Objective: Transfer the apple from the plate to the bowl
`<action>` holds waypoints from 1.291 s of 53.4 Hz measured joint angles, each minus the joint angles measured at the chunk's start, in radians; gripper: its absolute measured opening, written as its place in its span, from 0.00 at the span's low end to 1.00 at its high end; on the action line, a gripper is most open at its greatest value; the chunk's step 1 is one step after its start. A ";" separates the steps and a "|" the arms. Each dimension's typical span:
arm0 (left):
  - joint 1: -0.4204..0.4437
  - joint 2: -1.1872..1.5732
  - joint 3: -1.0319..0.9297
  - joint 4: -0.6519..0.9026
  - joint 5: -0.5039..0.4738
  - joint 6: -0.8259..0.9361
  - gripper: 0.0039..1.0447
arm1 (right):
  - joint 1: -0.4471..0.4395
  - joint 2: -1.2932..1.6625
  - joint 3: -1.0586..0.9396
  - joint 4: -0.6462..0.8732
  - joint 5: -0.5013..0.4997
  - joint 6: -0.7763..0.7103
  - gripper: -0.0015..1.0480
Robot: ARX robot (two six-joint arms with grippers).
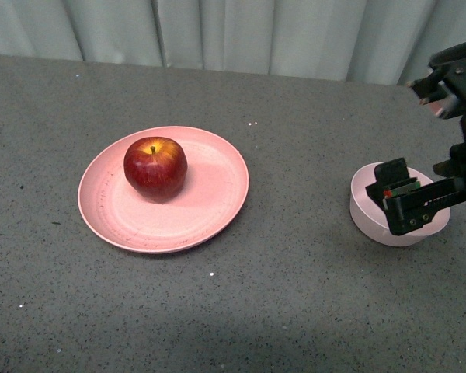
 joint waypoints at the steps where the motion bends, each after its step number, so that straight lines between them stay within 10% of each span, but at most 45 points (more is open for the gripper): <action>1: 0.000 0.000 0.000 0.000 0.000 0.000 0.94 | 0.000 0.008 0.007 -0.008 -0.002 0.000 0.91; 23: 0.000 0.000 0.000 0.000 0.000 0.000 0.94 | 0.033 0.223 0.172 -0.116 0.002 -0.046 0.90; 53: 0.000 0.000 0.000 0.000 0.000 0.000 0.94 | 0.040 0.256 0.219 -0.166 0.003 -0.079 0.01; 69: 0.000 0.000 0.000 0.000 0.000 0.000 0.94 | 0.100 0.216 0.235 -0.194 -0.046 -0.067 0.01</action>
